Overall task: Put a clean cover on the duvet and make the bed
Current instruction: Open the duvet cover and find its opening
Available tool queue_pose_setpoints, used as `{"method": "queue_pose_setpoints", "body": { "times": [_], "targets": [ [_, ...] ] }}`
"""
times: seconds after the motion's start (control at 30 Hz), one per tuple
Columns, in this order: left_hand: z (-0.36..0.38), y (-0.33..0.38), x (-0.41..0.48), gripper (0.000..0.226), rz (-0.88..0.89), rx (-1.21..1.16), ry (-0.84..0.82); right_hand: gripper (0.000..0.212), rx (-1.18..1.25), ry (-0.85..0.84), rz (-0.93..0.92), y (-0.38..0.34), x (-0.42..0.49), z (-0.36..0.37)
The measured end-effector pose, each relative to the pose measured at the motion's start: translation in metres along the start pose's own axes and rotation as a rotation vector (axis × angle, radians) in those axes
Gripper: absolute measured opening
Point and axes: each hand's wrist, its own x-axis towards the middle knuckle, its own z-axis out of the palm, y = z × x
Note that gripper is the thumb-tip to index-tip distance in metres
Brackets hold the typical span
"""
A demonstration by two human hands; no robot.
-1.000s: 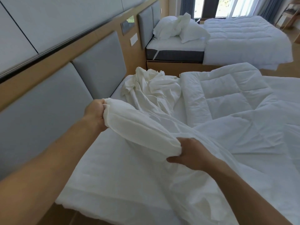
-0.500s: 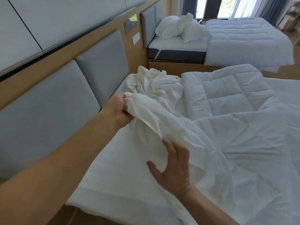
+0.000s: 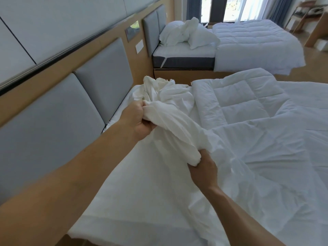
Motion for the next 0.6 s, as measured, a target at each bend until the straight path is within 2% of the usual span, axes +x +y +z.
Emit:
{"method": "queue_pose_setpoints", "body": {
  "times": [0.1, 0.17, 0.2, 0.27, 0.3, 0.33, 0.4, 0.43, 0.5, 0.53, 0.6],
  "targets": [
    [-0.022, 0.0, 0.021, 0.043, 0.031, 0.069, 0.072, 0.029, -0.089, -0.126, -0.052, -0.002, -0.003, -0.033],
    [-0.034, -0.002, 0.032, 0.039, 0.055, 0.122, 0.128, 0.029, -0.183, -0.126, -0.07, -0.022, 0.008, -0.071],
    [-0.038, -0.001, 0.037, 0.037, 0.074, 0.142, 0.139, 0.029, -0.226, -0.065, -0.105, -0.037, 0.015, -0.089],
    [-0.041, 0.006, 0.044, 0.034, 0.119, 0.149, 0.126, 0.028, -0.243, 0.177, -0.211, -0.069, 0.02, -0.111],
    [-0.042, 0.015, 0.047, 0.031, 0.141, 0.141, 0.123, 0.033, -0.246, 0.297, -0.269, -0.081, 0.016, -0.111],
    [-0.043, 0.025, 0.051, 0.026, 0.15, 0.127, 0.12, 0.038, -0.256, 0.342, -0.332, -0.088, 0.006, -0.102],
    [-0.047, 0.043, 0.058, 0.018, 0.125, 0.1, 0.11, 0.032, -0.349, 0.226, -0.436, -0.08, -0.017, -0.07],
    [-0.049, 0.047, 0.059, 0.018, 0.108, 0.114, 0.108, 0.03, -0.398, 0.134, -0.412, -0.069, -0.024, -0.053],
    [-0.051, 0.046, 0.056, 0.026, 0.086, 0.167, 0.07, 0.041, -0.449, 0.075, -0.367, -0.047, -0.033, -0.028],
    [-0.049, 0.041, 0.054, 0.033, 0.07, 0.172, 0.036, 0.046, -0.476, 0.071, -0.406, -0.037, -0.035, -0.021],
    [-0.045, 0.03, 0.052, 0.043, 0.061, 0.164, 0.009, 0.042, -0.472, 0.019, -0.477, -0.027, -0.043, -0.01]
  ]
}}
